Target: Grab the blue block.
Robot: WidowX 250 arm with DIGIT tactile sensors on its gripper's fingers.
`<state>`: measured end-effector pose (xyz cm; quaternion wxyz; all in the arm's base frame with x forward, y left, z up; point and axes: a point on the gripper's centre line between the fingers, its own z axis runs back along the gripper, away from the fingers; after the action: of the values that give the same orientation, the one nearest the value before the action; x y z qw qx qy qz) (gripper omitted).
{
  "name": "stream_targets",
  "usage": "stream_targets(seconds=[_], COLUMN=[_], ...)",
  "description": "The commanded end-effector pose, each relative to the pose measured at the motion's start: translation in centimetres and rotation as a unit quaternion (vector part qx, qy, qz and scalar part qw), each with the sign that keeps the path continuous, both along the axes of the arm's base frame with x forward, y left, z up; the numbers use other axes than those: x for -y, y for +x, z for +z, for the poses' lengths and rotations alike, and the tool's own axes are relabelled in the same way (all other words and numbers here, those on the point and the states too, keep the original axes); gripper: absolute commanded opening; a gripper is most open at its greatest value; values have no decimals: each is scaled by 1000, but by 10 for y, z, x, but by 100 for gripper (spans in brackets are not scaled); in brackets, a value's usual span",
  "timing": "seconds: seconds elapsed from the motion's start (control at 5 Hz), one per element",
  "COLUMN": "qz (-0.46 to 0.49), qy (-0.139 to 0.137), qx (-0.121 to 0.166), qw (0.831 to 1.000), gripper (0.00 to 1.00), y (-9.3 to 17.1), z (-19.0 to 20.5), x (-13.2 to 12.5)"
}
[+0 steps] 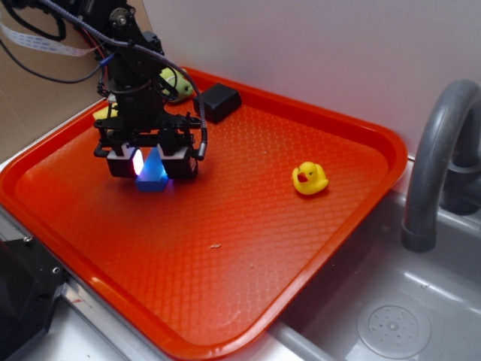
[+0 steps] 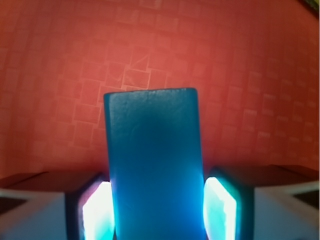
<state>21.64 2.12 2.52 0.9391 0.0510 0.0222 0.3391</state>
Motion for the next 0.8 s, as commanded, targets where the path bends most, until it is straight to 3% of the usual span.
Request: stream_targets(seconds=[0.0, 0.4, 0.6], qz=[-62, -86, -94], qy=[-41, -62, -63], qx=[10, 77, 99], qw=[997, 991, 989], gripper=[0, 0, 0], y=[3, -10, -19], z=[58, 144, 165], x=[20, 29, 29])
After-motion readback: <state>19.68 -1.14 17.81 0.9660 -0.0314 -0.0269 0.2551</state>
